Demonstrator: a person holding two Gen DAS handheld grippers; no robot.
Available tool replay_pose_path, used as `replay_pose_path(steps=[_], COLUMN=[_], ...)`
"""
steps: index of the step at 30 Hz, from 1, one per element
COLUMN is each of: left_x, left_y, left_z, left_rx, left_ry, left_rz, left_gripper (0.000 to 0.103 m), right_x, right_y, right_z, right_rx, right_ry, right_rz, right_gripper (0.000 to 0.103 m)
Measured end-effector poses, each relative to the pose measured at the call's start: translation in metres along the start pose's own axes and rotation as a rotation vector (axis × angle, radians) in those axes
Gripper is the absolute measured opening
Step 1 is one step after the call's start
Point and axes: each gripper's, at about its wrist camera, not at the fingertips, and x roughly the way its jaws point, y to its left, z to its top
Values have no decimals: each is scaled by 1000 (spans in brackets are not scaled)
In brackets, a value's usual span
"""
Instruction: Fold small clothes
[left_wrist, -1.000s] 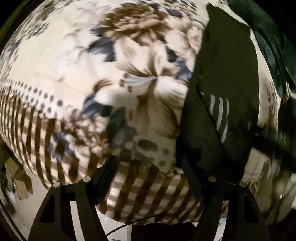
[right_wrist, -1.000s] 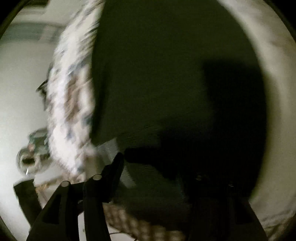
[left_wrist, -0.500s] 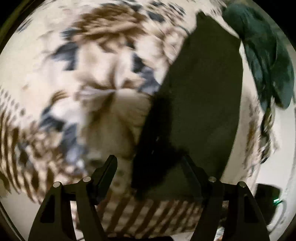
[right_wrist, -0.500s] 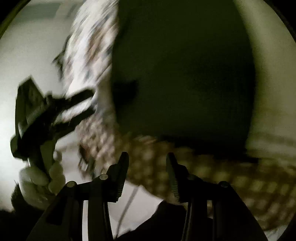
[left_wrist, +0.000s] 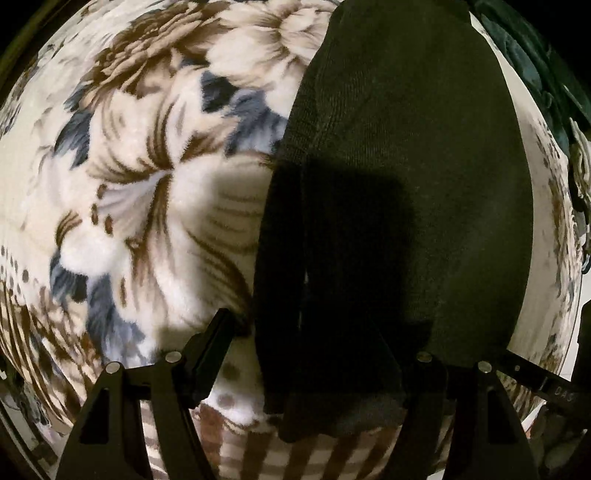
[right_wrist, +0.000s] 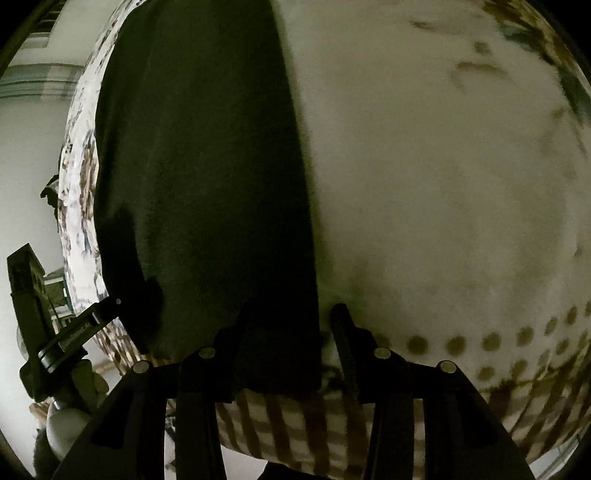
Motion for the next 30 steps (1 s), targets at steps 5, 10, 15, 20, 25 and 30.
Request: replay_pose_path(steps=[5,10,15,20,25,30], left_x=[-1,-15,-31,-19,-19,15], left_y=[1,6,24,34,69,65], left_z=[1,-4,-11,-6,-6,2], left_rx=[2,18,-31,-30,-149,-182], left_ry=[-6,-82,-127,-75,-78,20], left_rz=[-4,-75,-145,-201,-421,-569], left_gripper=[70,9,8,13,78,84], right_x=[3,1,-19,-5,-8,20], right_y=[3,12,16,9,-4,-19], right_z=[-2,-6,-19,-9,4,6], right_rx=[10,-13,-22,-1,48,85], right_ry=[-5,-52,-115,-26,9,90], right_rz=[-8,-12,-22,-31,97,229], right_gripper=[44,17,6,7,48,52])
